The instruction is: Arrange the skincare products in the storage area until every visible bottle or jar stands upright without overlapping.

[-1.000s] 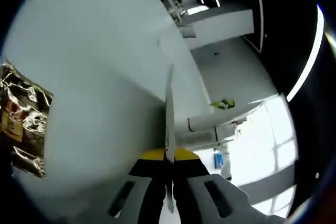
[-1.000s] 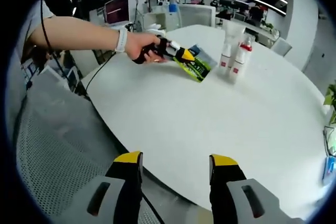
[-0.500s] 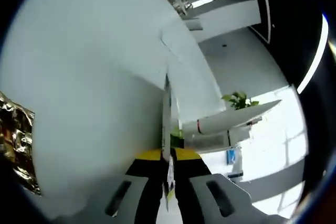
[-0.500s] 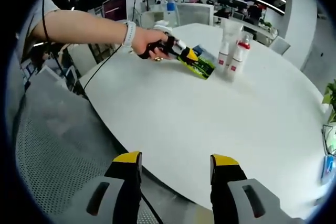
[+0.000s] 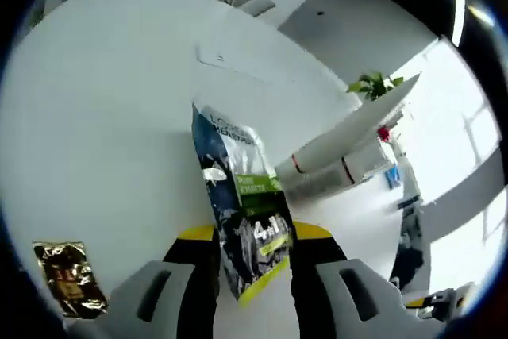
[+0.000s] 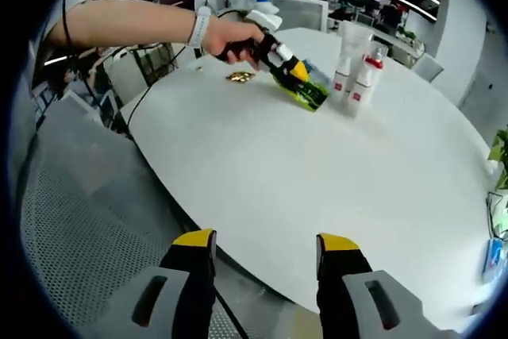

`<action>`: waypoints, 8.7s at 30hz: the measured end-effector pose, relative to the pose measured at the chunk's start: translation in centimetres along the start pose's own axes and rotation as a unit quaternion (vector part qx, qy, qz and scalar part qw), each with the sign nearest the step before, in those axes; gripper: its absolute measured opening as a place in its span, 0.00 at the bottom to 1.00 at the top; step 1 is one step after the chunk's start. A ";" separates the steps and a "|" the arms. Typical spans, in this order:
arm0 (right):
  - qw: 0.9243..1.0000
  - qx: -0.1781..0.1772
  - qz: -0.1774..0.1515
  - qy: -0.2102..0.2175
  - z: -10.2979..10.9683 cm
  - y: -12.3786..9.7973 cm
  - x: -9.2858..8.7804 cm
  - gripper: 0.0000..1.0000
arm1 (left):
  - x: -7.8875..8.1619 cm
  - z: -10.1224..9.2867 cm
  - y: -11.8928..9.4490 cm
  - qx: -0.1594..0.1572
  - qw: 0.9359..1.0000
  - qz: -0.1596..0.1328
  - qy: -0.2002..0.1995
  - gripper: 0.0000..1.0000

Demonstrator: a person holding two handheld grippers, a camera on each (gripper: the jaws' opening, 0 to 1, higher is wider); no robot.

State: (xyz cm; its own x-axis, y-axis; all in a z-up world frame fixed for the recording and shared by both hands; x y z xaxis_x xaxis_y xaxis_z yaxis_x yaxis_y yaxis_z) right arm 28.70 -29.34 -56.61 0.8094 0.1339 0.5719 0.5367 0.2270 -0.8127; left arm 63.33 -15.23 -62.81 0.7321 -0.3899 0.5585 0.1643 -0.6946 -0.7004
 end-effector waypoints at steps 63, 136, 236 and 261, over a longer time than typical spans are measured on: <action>0.999 0.002 0.032 -0.029 0.0 0.2 -0.6 0.43 | -7.2 6.3 -7.1 0.278 0.953 -0.059 0.106 0.40; 0.998 -0.010 0.052 -0.033 -0.3 0.2 -0.9 0.40 | -6.0 16.3 -14.5 0.378 0.916 -0.132 0.025 0.65; 0.999 -0.025 0.037 -0.029 -0.8 -0.1 -0.8 0.36 | -3.8 10.7 -12.3 0.129 0.980 -0.107 0.111 0.01; 0.997 -0.049 -0.012 -0.054 -0.7 -1.1 0.1 0.35 | -16.4 -9.6 -23.0 0.001 0.983 -0.168 0.079 0.00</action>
State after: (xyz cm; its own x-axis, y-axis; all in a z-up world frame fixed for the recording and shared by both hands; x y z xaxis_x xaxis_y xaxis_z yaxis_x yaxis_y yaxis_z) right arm 28.38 -30.24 -55.78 0.7678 0.2342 0.5963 0.5811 0.1375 -0.8022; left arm 41.22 1.36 -51.60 0.5247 -0.2284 0.8201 0.3806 -0.7988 -0.4660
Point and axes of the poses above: the point that each gripper's makers call its tool centre point, and the gripper's own axes: y roughly forward along the fingers, z roughly to its left, x roughly out of its top, the point moved 10 cm from there along -y, roughly backward along the fingers, and after that the axes turned 10 degrees about y, right-handed, at the moved point
